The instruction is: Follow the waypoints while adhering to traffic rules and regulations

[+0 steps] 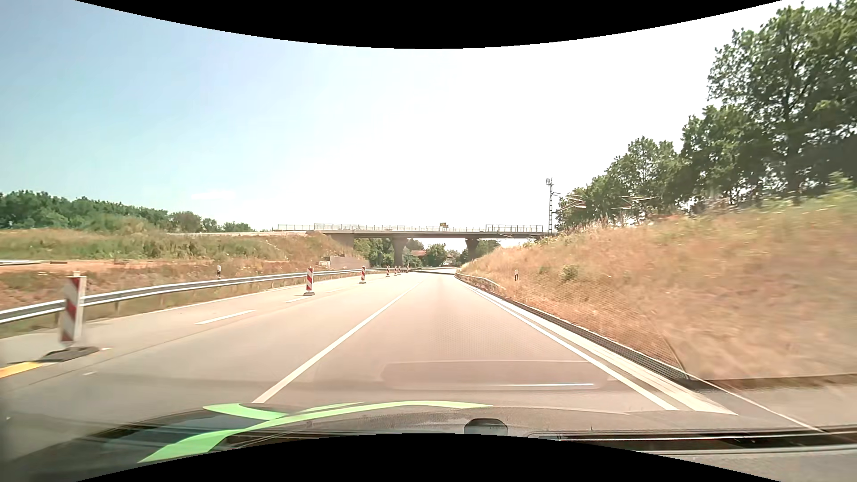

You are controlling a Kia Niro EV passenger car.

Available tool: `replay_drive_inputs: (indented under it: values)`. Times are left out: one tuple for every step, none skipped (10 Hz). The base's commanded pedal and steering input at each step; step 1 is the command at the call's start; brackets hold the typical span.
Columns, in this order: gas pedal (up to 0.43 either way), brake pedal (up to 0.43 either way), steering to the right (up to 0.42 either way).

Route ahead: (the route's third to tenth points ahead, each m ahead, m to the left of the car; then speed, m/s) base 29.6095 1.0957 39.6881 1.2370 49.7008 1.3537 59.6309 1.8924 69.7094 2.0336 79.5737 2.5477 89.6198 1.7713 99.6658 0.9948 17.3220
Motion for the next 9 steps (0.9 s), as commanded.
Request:
replay_drive_inputs:
  values:
    - [0.35,0.0,-0.017]
    - [0.339,0.0,-0.017]
    - [0.319,0.0,-0.016]
    - [0.319,0.0,-0.013]
    - [0.319,0.0,-0.009]
    - [0.331,0.0,-0.004]
    - [0.331,0.0,-0.004]
    - [0.35,0.0,-0.004]
    - [0.358,0.0,-0.004]
